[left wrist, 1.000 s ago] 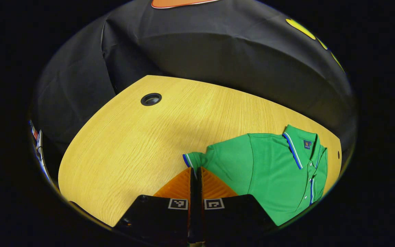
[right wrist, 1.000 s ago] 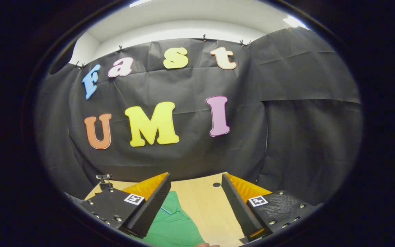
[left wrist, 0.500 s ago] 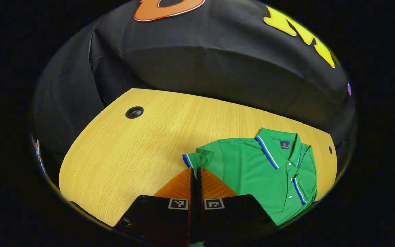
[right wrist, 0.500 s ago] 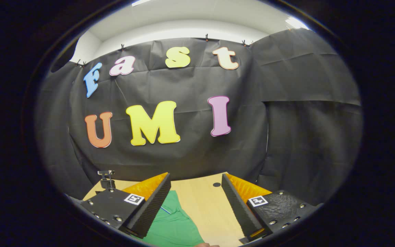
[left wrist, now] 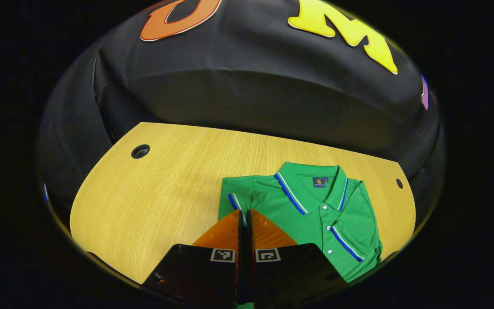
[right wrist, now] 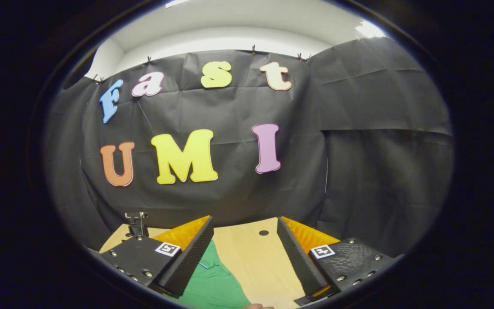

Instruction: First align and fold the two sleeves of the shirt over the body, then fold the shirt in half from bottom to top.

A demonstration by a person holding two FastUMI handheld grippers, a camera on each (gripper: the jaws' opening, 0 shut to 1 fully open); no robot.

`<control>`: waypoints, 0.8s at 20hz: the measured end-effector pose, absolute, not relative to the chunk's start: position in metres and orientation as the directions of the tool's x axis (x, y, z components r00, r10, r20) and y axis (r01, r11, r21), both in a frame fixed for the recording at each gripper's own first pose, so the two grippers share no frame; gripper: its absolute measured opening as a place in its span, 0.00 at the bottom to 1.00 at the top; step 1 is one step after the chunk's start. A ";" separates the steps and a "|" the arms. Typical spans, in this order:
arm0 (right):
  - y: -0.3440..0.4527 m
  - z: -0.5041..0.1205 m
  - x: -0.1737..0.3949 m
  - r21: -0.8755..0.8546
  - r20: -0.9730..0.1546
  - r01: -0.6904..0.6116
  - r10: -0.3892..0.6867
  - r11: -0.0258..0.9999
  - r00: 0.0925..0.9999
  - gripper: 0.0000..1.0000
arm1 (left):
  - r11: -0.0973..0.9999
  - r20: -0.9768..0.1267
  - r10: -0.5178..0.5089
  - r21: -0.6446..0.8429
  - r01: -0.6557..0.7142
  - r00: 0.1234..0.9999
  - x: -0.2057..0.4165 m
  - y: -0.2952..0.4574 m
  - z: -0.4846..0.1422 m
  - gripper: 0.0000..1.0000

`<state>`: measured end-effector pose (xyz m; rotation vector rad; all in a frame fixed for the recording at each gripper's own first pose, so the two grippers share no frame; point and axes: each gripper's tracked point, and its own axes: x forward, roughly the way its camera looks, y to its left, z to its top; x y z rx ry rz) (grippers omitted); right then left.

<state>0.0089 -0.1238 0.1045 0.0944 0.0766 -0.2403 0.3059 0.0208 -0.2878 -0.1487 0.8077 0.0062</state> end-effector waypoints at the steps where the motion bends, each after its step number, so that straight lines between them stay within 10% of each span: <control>1: -0.125 0.103 0.008 0.087 -0.090 0.245 -0.238 0.965 0.967 0.95 | 0.989 -0.722 -0.056 -0.134 -0.060 0.689 0.305 0.014 -0.288 0.03; 16: -0.144 0.103 -0.003 0.114 -0.079 0.280 -0.272 0.953 0.959 0.94 | 0.989 -0.751 -0.137 -0.139 0.047 0.646 0.291 -0.041 -0.294 0.03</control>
